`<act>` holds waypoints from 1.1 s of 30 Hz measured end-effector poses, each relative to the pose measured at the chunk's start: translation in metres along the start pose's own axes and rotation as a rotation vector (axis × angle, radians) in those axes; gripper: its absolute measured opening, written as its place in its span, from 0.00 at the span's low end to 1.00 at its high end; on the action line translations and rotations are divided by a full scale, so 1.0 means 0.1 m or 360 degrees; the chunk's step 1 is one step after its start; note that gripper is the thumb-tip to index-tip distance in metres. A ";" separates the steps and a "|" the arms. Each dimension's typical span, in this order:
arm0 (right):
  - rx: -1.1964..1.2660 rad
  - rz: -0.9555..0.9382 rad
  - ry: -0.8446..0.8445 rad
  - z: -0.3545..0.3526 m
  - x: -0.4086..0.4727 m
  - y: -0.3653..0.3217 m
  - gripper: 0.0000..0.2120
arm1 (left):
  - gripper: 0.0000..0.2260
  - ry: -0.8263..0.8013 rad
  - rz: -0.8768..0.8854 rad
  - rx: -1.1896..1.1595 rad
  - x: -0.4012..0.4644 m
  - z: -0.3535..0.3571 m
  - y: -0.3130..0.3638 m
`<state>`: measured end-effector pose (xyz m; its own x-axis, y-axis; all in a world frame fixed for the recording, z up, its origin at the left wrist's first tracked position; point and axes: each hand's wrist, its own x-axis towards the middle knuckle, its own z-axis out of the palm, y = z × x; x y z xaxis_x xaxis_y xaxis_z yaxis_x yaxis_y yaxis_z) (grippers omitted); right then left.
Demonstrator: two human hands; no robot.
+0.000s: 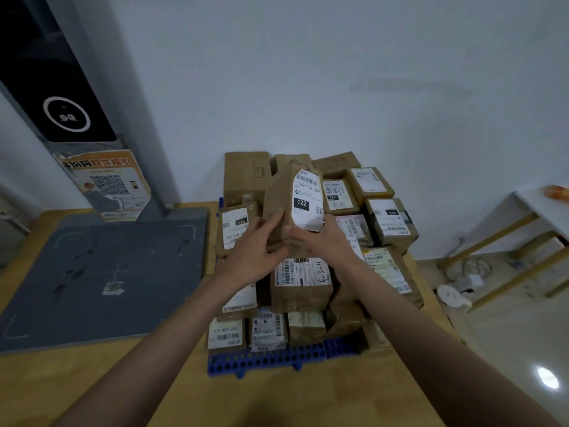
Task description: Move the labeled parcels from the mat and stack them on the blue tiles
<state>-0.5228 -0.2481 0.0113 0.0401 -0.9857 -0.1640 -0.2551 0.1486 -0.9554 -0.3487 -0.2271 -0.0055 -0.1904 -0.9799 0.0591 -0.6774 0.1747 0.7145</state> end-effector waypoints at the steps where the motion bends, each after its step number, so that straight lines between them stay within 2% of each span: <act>1: -0.0024 0.0031 0.0026 -0.05 0.07 0.03 0.22 | 0.33 -0.0037 -0.0027 -0.0010 0.07 0.03 0.01; 5: -0.0074 0.0216 0.0122 -0.20 0.34 0.10 0.36 | 0.28 -0.0122 -0.0128 0.0170 0.26 0.09 -0.09; 7: -0.0054 0.0301 0.0152 -0.23 0.46 0.13 0.40 | 0.25 -0.0136 -0.0258 0.0260 0.31 0.09 -0.22; 9: 0.0014 0.0371 0.0111 -0.25 0.56 0.14 0.40 | 0.22 -0.0183 -0.0391 0.0315 0.36 0.10 -0.41; 13: 0.0075 0.0431 -0.0078 -0.17 0.70 0.16 0.32 | 0.14 -0.0140 -0.0522 0.0267 0.40 0.08 -0.77; 15: 0.0052 0.0520 -0.0120 -0.09 0.78 0.18 0.34 | 0.19 -0.0127 -0.0609 0.0271 0.44 0.06 -0.92; 20: 0.0059 0.0633 -0.0144 0.05 0.91 0.25 0.33 | 0.40 -0.0086 -0.0817 0.0200 0.55 0.08 -1.10; 25: -0.0187 0.0632 -0.0116 0.09 1.02 0.33 0.36 | 0.36 -0.0220 -0.0837 0.0354 0.69 0.20 -1.20; 29: -0.0096 0.0580 -0.0076 0.05 1.10 0.30 0.40 | 0.36 -0.0276 -0.0827 0.0463 0.74 0.27 -1.22; 33: -0.0172 0.0445 -0.0055 0.05 1.14 0.29 0.37 | 0.36 -0.0347 -0.0802 0.0628 0.75 0.24 -1.23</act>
<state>-0.5208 -0.3561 -0.0364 -0.0138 -0.9041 -0.4271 -0.3624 0.4026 -0.8406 -0.2969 -0.3195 -0.1058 0.1060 -0.9162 -0.3864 -0.9218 -0.2363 0.3074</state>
